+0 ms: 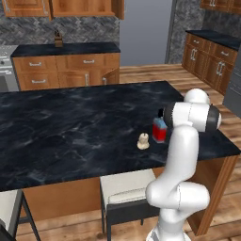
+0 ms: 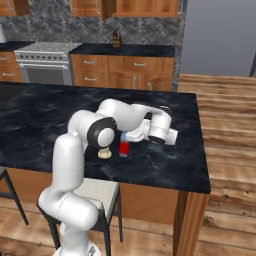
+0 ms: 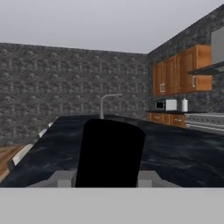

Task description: Get the candle and the liquor from the cabinet and move them to the dining counter.

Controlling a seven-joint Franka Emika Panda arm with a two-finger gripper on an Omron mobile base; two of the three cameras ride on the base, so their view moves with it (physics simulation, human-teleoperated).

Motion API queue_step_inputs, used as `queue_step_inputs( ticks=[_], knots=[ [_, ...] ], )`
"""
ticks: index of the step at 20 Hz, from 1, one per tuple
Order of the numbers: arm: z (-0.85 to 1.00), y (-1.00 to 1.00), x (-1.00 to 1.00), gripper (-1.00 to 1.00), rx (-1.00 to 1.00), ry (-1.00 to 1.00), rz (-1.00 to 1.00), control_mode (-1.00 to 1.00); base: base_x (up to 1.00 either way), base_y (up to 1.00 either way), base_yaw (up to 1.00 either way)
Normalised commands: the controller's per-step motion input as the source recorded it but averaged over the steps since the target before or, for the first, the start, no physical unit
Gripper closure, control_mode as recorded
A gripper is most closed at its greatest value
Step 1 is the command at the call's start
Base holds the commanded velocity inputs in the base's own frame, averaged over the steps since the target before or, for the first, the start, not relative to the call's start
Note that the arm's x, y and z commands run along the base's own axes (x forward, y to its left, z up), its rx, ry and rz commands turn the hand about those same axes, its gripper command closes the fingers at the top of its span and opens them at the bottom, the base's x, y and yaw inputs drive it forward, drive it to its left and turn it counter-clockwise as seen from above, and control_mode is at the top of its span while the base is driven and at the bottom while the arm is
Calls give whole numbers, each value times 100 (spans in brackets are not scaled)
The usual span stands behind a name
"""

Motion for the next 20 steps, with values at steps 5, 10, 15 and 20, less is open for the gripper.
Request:
queue_step_inputs(
  ticks=[5, 10, 15, 20],
  knots=[
    [-2, 20, 0, 100, 0, -5, 0, -100, 0, 0, 0],
    [-1, 16, 0, 100, 0, -1, 0, -100, 0, 0, 0],
    [0, 8, 0, 100, -2, 0, 0, -100, 0, 0, 0],
    [0, 1, 0, 100, -1, 0, 0, -100, 0, 0, 0]
  ],
)
